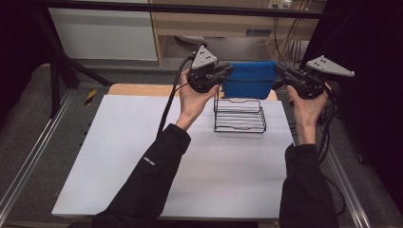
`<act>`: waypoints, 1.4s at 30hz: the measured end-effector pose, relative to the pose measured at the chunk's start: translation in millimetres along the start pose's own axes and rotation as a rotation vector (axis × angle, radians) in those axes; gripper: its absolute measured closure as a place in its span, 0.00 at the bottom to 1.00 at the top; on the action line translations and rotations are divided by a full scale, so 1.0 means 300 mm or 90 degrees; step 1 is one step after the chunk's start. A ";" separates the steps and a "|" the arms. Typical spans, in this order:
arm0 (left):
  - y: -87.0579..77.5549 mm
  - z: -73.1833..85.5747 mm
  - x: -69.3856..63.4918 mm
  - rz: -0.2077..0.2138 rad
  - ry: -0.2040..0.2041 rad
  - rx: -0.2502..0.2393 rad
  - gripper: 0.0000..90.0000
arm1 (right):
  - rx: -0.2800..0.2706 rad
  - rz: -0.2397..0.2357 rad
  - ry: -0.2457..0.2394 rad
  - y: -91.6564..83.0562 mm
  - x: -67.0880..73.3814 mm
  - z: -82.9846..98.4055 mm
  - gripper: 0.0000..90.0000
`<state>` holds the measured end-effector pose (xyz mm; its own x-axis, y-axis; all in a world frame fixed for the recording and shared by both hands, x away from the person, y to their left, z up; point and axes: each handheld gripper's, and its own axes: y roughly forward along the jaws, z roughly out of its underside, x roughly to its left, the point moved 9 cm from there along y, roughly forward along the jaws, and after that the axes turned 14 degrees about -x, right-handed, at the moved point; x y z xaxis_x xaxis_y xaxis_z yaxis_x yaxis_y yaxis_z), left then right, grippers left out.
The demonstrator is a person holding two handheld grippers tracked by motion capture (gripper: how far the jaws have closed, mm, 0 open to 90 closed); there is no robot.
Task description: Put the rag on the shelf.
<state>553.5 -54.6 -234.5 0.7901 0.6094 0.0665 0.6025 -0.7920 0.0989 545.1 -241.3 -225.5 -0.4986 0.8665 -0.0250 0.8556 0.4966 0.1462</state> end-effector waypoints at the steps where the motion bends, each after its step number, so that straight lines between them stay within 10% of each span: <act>1: -0.002 0.003 -0.003 0.001 -0.001 0.003 0.93 | 0.002 -0.001 -0.002 -0.003 0.001 0.002 0.96; 22: -0.047 0.072 -0.036 0.016 -0.005 0.089 0.87 | 0.064 -0.037 -0.002 -0.047 0.027 0.072 0.95; 31: -0.085 -0.010 -0.031 0.016 -0.041 0.075 0.74 | 0.074 -0.042 -0.010 -0.051 0.029 0.097 0.95; 42: -0.058 0.093 -0.043 0.034 -0.069 0.173 0.96 | 0.078 -0.051 -0.015 -0.059 0.036 0.119 0.93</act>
<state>535.8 -49.8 -264.9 0.8199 0.5708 -0.0430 0.5568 -0.8127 -0.1719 529.5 -238.9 -263.7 -0.5641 0.8239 -0.0553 0.8243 0.5658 0.0203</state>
